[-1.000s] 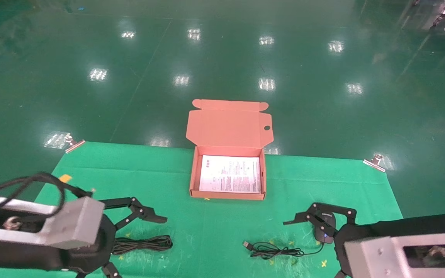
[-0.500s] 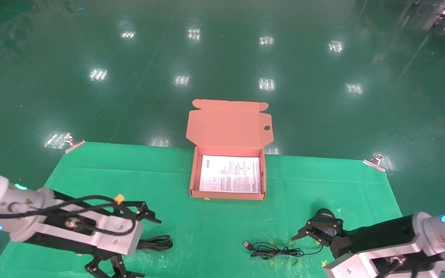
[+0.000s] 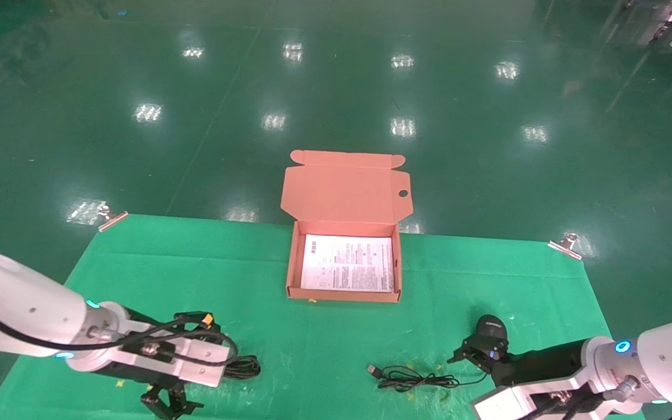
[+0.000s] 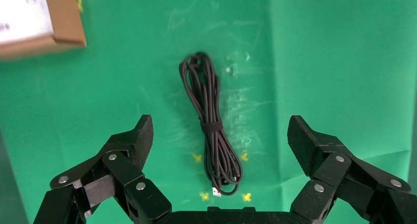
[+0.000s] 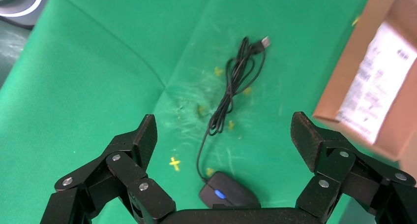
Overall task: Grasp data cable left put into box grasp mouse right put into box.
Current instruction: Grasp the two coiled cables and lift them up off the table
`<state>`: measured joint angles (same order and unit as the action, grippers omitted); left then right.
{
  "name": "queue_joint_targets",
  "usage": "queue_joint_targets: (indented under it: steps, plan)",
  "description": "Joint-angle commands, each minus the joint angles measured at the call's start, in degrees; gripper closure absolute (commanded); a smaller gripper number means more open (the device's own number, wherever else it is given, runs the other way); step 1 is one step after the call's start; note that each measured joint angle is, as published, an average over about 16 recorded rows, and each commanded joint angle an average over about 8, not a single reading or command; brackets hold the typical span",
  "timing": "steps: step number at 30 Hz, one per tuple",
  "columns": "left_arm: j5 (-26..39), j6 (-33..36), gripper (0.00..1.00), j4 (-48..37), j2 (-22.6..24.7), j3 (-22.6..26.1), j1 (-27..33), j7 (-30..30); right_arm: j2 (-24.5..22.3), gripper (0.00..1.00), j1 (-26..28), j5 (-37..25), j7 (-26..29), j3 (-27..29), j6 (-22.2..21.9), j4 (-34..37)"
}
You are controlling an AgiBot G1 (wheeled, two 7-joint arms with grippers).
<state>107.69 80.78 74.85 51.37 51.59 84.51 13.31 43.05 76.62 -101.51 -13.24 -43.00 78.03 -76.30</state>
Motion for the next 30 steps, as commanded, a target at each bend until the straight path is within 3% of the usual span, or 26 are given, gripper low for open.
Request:
queue_joint_targets:
  steps: [1, 8, 17, 30]
  plan:
    - [2.3, -1.18, 0.0, -0.14, 0.67, 0.74, -0.74, 0.99, 0.47, 0.0, -0.77, -1.62, 0.49, -0.46, -1.28, 0.14]
    - [4.64, -5.02, 0.0, -6.3, 2.82, 0.92, -2.43, 3.55, 2.67, 0.0, -2.45, -5.24, 2.79, -1.29, -4.95, 3.0]
    - [4.62, -10.66, 0.0, -17.76, 6.09, -0.08, -3.3, 3.36, 7.46, 0.0, -2.22, -5.67, 5.18, -1.48, -7.17, 12.7]
    - [2.54, -13.62, 0.0, -32.46, 9.99, -0.72, -2.93, -2.14, 14.19, 0.0, -0.32, -6.51, 0.71, -2.47, -9.98, 27.01]
